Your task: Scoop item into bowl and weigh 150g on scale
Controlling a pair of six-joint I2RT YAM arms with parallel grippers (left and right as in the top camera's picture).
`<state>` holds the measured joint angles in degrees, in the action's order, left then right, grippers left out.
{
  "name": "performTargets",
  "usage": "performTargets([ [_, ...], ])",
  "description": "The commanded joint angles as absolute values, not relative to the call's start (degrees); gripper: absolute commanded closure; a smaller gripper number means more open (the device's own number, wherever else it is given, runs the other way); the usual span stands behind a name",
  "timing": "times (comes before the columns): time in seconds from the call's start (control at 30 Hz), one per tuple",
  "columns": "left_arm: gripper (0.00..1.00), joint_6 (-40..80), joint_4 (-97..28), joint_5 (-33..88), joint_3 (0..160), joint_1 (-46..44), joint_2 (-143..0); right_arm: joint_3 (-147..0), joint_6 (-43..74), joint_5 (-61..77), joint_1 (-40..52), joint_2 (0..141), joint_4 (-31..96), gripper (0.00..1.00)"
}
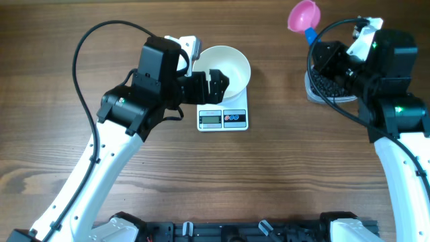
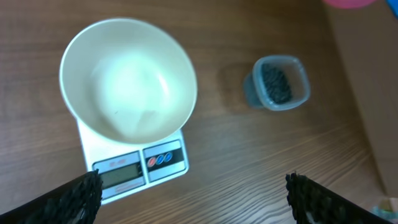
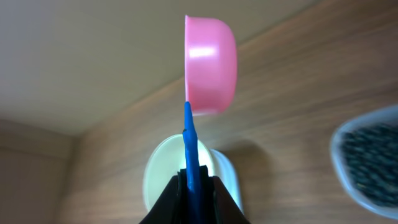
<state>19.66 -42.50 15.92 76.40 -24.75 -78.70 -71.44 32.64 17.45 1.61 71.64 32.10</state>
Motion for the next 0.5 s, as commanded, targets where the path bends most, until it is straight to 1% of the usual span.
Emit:
performTargets([
  [0.0, 0.3, 17.3, -44.7, 14.1, 77.1, -25.4, -78.7, -72.4, 26.9, 10.6, 1.6, 71.6, 35.5, 0.96],
  [0.03, 0.4, 17.3, -45.2, 14.1, 77.0, -25.7, -78.9, -72.3, 27.2, 8.8, 1.6, 71.7, 36.5, 0.96],
  [0.07, 0.54, 17.3, -46.3, 14.1, 77.0, -26.0, -79.2, -72.3, 27.2, 7.6, 1.6, 71.7, 37.5, 0.96],
  [0.1, 0.85, 17.3, -47.1, 14.0, 77.0, -26.3, -79.3, -72.3, 27.2, 7.0, 1.6, 71.7, 38.5, 0.96],
  [0.13, 0.96, 17.3, -47.9, 14.0, 77.0, -26.7, -79.6, -72.3, 27.2, 7.1, 1.6, 71.7, 39.4, 0.96],
  [0.17, 0.96, 17.3, -48.3, 14.0, 76.6, -27.4, -79.8, -72.3, 27.7, 7.7, 1.6, 71.8, 40.3, 0.95],
  [0.2, 0.96, 17.3, -48.0, 14.0, 76.0, -28.1, -80.2, -72.3, 29.0, 7.6, 1.6, 71.8, 41.1, 0.91],
  [0.37, 0.96, 17.3, -45.7, 13.2, 72.8, -31.9, -83.0, -72.0, 29.1, 7.2, 1.6, 71.8, 40.9, 0.96],
  [0.43, 0.96, 17.3, -46.2, 11.4, 71.8, -32.8, -84.4, -72.0, 29.1, 7.2, 1.6, 71.8, 41.1, 0.95],
  [0.47, 0.96, 17.4, -46.6, 10.7, 71.1, -32.9, -85.1, -72.0, 29.1, 7.2, 1.6, 71.8, 41.0, 0.92],
])
